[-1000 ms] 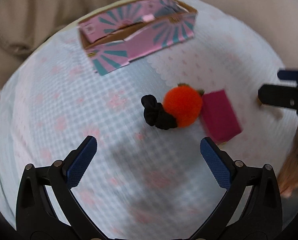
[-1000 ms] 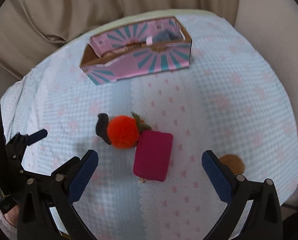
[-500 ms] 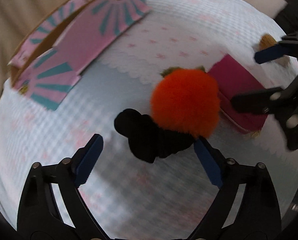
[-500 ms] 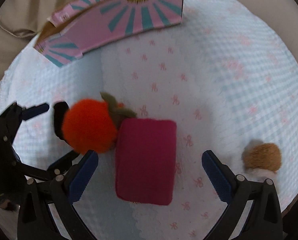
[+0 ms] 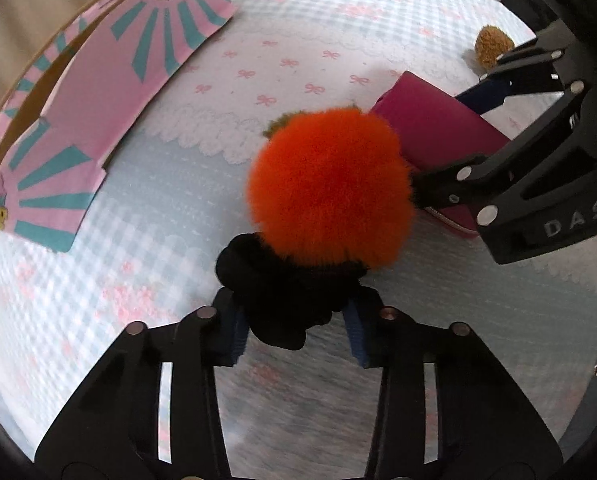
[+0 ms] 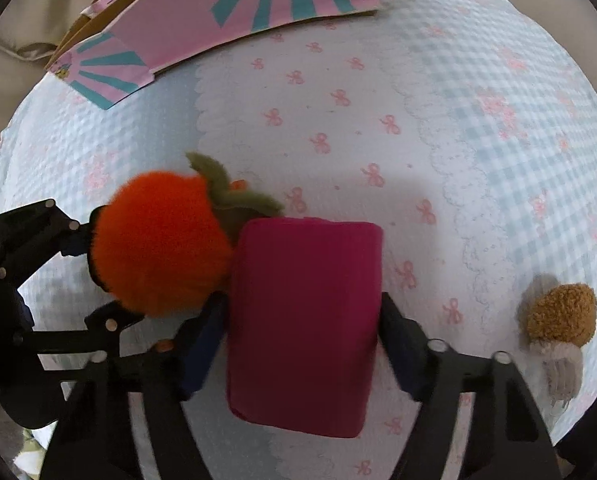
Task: Organize soft objects
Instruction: 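Grasp the black hair tie with the left tool while the right tool grasps the magenta pouch, then carry the hair tie and magenta pouch with both tools over the striped box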
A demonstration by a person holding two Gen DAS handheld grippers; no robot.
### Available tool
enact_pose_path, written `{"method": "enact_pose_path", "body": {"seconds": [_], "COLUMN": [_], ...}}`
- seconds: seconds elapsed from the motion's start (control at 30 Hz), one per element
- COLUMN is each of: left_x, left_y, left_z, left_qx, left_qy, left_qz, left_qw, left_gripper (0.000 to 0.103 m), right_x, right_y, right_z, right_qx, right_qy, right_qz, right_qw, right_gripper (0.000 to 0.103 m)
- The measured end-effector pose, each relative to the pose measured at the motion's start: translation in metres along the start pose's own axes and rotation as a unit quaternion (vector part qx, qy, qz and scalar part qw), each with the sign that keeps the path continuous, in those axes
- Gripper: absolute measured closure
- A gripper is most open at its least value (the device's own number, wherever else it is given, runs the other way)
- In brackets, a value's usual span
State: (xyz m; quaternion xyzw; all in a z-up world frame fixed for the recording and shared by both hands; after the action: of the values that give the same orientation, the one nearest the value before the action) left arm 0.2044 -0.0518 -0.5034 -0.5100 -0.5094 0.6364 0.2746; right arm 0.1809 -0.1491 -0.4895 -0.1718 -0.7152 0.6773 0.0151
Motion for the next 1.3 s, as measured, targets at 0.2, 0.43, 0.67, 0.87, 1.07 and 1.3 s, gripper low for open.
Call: {"method": "enact_pose_path", "body": {"seconds": [0.2,0.43,0.67,0.87,1.07,1.3], "left_x": [0.011,0.025,0.025,0.006,-0.026,-0.058], "left_y": [-0.013,-0.034,-0.076,-0.125,-0.176,-0.237], "left_z": [-0.012,-0.025,-0.033,-0.036,-0.025,-0.002], "left_qx": [0.007,0.002,-0.022,-0.049,-0.083,-0.116], "left_qy": [-0.055,-0.134,-0.19,-0.235,-0.273,-0.328], "left_qz": [0.003,0.0,0.011,0.038,0.066,0.101], "left_qw": [0.9985,0.991,0.9815,0.9699,0.9562,0.9321], "left_gripper": [0.072,0.072,0.072,0.072,0.072,0.072], "right_x": [-0.001,-0.008,-0.017,-0.016,-0.028,-0.038], "right_y": [-0.005,-0.026,-0.066,-0.114,-0.173,-0.239], "right_z": [-0.006,-0.013,-0.006,-0.002,0.012,0.028], "right_qx": [0.005,-0.005,-0.011,-0.014,-0.021,-0.033], "right_qy": [-0.019,-0.024,-0.031,-0.046,-0.075,-0.103], "right_qz": [0.005,0.016,0.044,0.076,0.119,0.165], "right_qw": [1.0,1.0,0.998,0.996,0.99,0.98], "right_gripper": [0.05,0.056,0.057,0.057,0.057,0.057]}}
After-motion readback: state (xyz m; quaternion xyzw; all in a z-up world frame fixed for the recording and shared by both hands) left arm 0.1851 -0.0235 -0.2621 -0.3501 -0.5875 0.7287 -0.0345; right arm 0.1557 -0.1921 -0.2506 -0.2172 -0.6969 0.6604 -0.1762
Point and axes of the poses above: each gripper's, at about its wrist camera, not at the fingertips, and y roughly the way its jaws point, z to its right, x to its underside, the point moved 7 cm from there along y, roughly the way its jaws point, and after that the axes turned 4 degrees about -y, right-handed, at the moved point
